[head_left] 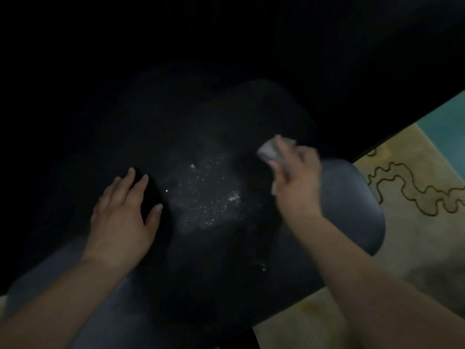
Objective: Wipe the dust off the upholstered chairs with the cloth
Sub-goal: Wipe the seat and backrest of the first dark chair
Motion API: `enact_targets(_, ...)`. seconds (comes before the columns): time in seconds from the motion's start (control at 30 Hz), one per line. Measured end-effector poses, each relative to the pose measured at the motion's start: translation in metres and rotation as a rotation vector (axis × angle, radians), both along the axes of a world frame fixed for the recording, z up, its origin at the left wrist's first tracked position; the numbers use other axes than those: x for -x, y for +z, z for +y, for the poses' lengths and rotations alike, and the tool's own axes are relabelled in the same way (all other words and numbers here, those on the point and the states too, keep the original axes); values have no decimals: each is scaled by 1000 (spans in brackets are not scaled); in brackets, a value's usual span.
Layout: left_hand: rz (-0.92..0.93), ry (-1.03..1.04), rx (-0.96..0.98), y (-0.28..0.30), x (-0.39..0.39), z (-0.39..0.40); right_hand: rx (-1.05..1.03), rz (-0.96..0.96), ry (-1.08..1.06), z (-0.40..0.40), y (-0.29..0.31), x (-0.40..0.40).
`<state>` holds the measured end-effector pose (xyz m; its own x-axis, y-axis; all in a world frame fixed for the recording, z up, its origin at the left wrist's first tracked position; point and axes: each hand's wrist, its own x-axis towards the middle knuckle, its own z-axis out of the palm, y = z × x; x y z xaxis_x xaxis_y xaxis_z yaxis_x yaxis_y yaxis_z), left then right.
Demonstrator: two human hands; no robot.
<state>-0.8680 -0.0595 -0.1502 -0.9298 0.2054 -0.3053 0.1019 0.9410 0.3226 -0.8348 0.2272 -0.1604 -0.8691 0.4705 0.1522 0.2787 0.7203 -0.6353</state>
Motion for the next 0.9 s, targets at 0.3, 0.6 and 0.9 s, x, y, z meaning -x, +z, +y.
enact_targets(0.3,33,-98,13,-2,-12,1,85,-117,97,-59,-15,-29)
enact_targets(0.6,-11,-105,30,6,-30,-3,101,-187,-353,23,-14,-83)
enact_targets(0.9,-49,-78,56,10,-34,5,103,2,-157,-25,-11,-67)
